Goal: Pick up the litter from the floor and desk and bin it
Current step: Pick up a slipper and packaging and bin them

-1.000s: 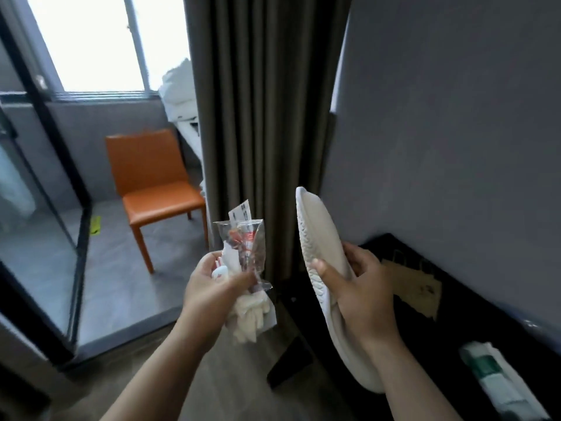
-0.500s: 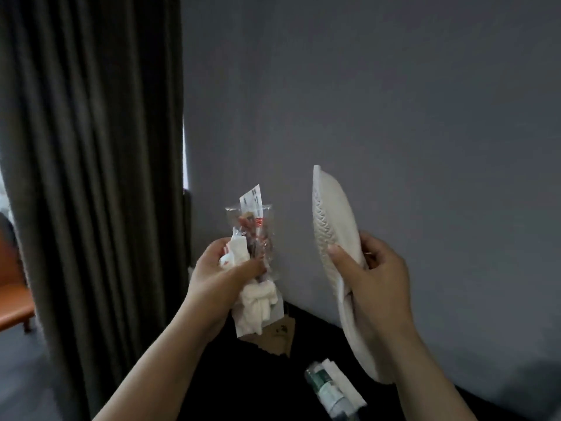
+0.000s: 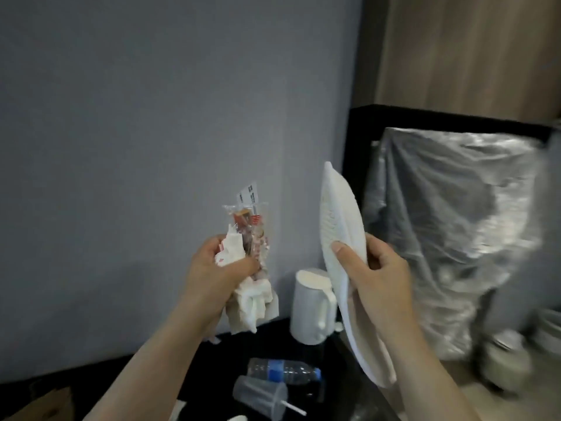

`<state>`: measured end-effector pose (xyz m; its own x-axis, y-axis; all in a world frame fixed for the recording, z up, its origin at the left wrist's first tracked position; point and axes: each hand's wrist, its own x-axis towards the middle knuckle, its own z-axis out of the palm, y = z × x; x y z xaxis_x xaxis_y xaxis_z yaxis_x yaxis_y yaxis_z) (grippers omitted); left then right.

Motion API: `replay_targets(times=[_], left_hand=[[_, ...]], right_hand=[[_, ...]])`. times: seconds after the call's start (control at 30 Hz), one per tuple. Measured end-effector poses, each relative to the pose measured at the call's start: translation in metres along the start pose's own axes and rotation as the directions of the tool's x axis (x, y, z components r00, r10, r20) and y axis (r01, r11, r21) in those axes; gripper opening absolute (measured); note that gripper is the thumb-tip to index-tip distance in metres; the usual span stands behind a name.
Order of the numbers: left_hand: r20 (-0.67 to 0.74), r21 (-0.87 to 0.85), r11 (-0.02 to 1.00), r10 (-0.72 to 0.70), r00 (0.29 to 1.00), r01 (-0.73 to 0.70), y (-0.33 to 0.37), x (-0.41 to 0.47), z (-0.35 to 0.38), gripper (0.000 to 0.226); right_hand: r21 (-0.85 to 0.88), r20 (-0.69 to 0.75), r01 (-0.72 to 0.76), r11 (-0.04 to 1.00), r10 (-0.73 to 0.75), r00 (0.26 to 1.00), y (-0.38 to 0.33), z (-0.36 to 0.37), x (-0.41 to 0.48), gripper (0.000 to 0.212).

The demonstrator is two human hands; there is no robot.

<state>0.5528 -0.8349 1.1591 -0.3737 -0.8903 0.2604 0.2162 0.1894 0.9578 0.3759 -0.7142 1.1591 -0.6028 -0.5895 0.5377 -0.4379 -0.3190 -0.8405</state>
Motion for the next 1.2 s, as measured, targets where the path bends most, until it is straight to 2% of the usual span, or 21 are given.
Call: replay_targets(times=[0.13,0.23,0.33,0.43,0.53,0.63,0.77,0.9,1.03,1.2], left_hand=[[0.224,-0.020,0.999,-0.029,0.974,0.034,-0.013,-0.020,0.056,0.038],[0.382,-0.051,0.993,-0.078,0.921,0.106,-0.020,-0.050,0.101,0.035],[0.524,-0.073,0.988,-0.078,0.848,0.136,-0.018,-0.081,0.151,0.035],[0.606,-0.095,0.984,-0.062,0.793,0.150,-0.014,-0.112,0.204,0.042],[0.672,-0.107,0.981,-0.047,0.739,0.159,-0.012,-0.143,0.257,0.042],[0.702,-0.151,0.971,-0.025,0.711,0.183,-0.010,-0.174,0.315,0.031],[0.752,-0.183,0.968,0.024,0.659,0.173,-0.005,-0.213,0.401,0.028],[0.807,-0.200,0.960,0.050,0.588,0.193,-0.004,-0.247,0.477,0.035],[0.885,-0.156,0.945,0.004,0.466,0.287,-0.005,-0.276,0.544,0.051],[0.921,-0.151,0.948,0.032,0.389,0.280,-0.016,-0.304,0.622,0.045]], right_hand=[[-0.111,-0.207,-0.062,0.992,0.038,0.978,-0.021,-0.068,-0.047,0.019],[-0.141,-0.337,-0.145,0.979,0.091,0.937,-0.035,-0.118,-0.088,0.013],[-0.108,-0.433,-0.187,0.977,0.123,0.893,-0.053,-0.166,-0.122,0.028],[-0.031,-0.493,-0.204,0.978,0.163,0.855,-0.064,-0.217,-0.146,0.047],[0.022,-0.544,-0.200,0.979,0.180,0.820,-0.066,-0.273,-0.164,0.057],[-0.003,-0.560,-0.177,0.984,0.145,0.816,-0.068,-0.332,-0.181,0.063],[-0.043,-0.586,-0.217,0.975,0.152,0.796,-0.072,-0.413,-0.201,0.088],[0.011,-0.631,-0.232,0.973,0.186,0.753,-0.074,-0.488,-0.218,0.091],[0.110,-0.669,-0.214,0.971,0.231,0.706,-0.072,-0.554,-0.234,0.110],[0.155,-0.715,-0.200,0.967,0.249,0.653,-0.062,-0.617,-0.247,0.116]])
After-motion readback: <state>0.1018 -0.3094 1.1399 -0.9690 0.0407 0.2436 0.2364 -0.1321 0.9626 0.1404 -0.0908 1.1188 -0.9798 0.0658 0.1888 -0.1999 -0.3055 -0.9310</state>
